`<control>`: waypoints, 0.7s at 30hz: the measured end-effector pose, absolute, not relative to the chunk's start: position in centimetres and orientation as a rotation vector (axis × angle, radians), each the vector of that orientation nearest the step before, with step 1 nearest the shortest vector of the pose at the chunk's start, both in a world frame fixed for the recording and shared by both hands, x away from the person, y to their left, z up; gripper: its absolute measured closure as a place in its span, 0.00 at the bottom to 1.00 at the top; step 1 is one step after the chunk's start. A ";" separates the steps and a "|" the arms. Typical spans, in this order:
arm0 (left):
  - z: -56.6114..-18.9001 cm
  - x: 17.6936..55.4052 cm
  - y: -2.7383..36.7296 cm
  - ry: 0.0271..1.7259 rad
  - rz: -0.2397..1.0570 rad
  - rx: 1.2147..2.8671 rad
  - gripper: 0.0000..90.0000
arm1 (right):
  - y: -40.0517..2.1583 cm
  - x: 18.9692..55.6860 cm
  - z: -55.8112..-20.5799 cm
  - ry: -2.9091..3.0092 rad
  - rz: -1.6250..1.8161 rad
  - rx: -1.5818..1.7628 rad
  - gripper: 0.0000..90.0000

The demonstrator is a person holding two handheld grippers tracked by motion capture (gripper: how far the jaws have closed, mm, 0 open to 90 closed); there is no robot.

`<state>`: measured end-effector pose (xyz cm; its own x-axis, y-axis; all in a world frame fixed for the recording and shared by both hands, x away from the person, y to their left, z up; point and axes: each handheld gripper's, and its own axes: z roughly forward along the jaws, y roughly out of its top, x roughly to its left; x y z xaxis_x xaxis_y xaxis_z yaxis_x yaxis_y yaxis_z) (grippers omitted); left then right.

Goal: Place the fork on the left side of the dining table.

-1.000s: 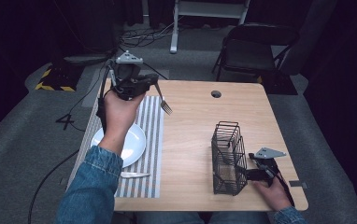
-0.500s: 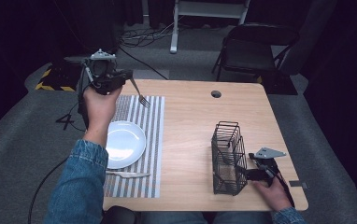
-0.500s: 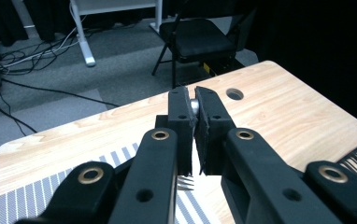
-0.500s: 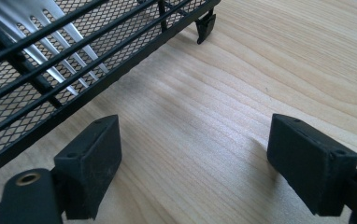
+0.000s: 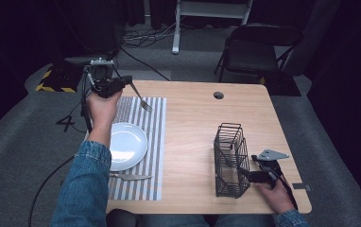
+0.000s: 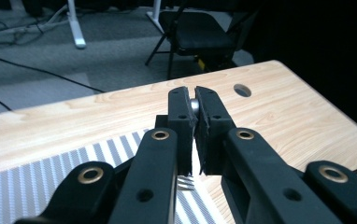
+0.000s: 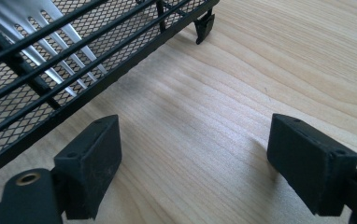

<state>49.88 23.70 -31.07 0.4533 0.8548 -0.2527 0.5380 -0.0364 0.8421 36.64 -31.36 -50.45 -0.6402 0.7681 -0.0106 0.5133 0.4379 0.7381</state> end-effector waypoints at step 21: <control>-36.0 51.6 25.7 1.361 0.393 1.655 0.95 | -31.3 36.7 -50.5 2.343 1.026 1.100 0.20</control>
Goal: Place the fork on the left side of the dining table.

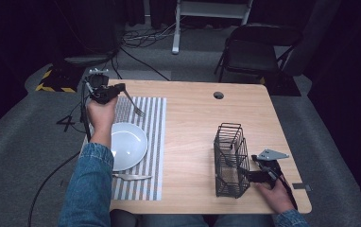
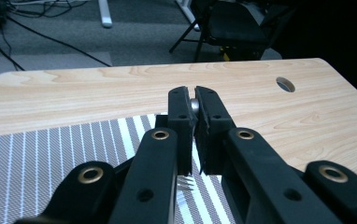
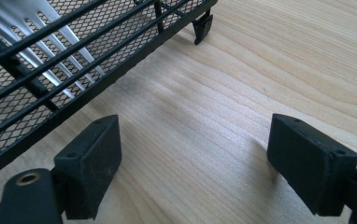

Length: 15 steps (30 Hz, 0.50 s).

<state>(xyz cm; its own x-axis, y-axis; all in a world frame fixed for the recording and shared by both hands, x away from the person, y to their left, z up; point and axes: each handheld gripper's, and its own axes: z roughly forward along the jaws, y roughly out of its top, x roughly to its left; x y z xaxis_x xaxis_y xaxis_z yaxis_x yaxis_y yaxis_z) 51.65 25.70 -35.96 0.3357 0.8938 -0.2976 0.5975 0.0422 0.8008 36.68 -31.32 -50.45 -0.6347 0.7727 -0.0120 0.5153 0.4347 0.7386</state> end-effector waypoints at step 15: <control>-36.7 51.7 25.7 1.386 0.407 1.681 0.95 | -31.3 36.7 -50.5 2.340 1.025 1.102 0.20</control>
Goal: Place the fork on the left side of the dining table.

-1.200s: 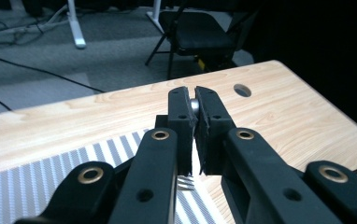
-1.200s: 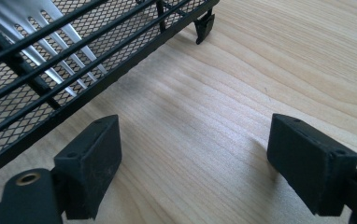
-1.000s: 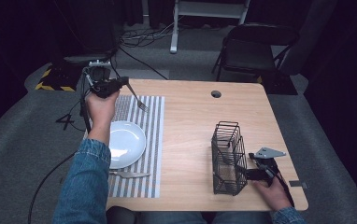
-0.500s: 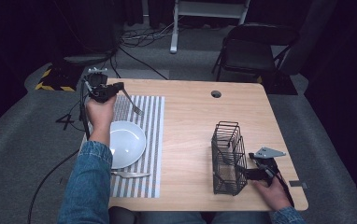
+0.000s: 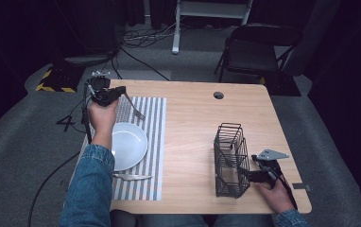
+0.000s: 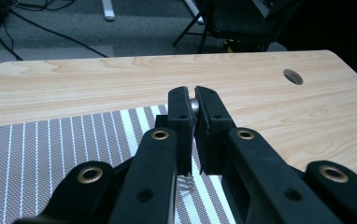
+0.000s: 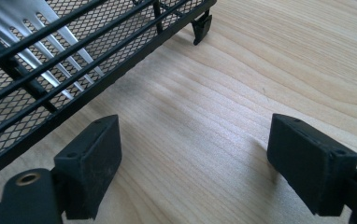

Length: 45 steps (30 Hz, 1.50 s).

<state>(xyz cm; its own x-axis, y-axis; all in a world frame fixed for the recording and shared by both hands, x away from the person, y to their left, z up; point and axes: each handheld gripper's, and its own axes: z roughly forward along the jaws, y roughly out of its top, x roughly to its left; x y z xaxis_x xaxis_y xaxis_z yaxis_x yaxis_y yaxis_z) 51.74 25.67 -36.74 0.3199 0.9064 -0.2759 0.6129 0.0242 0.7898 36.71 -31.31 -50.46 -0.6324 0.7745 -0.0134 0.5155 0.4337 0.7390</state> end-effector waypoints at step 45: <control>-42.1 52.6 31.7 1.657 0.344 1.728 0.56 | -31.3 36.7 -50.4 2.337 1.018 1.111 0.20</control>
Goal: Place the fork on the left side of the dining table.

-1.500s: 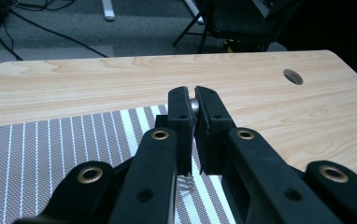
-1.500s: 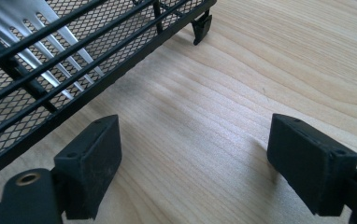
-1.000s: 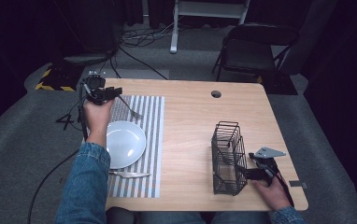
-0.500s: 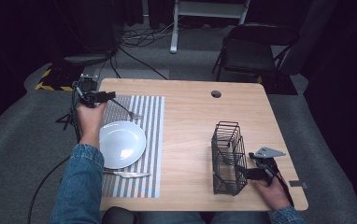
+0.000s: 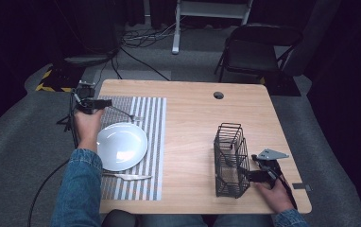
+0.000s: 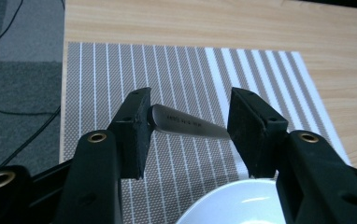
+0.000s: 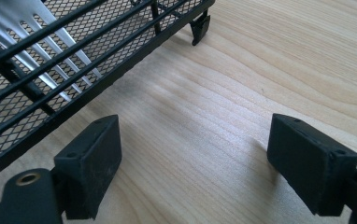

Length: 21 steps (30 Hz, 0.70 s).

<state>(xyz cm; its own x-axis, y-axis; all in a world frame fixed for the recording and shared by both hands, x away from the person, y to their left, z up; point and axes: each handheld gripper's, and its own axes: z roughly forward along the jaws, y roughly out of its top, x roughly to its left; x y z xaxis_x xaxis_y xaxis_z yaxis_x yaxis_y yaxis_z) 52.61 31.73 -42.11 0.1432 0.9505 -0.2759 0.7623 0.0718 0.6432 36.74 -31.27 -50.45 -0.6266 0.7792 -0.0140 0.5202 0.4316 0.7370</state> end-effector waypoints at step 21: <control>-45.3 53.5 32.3 1.673 0.240 1.691 0.51 | -31.3 36.7 -50.4 2.336 1.018 1.112 0.20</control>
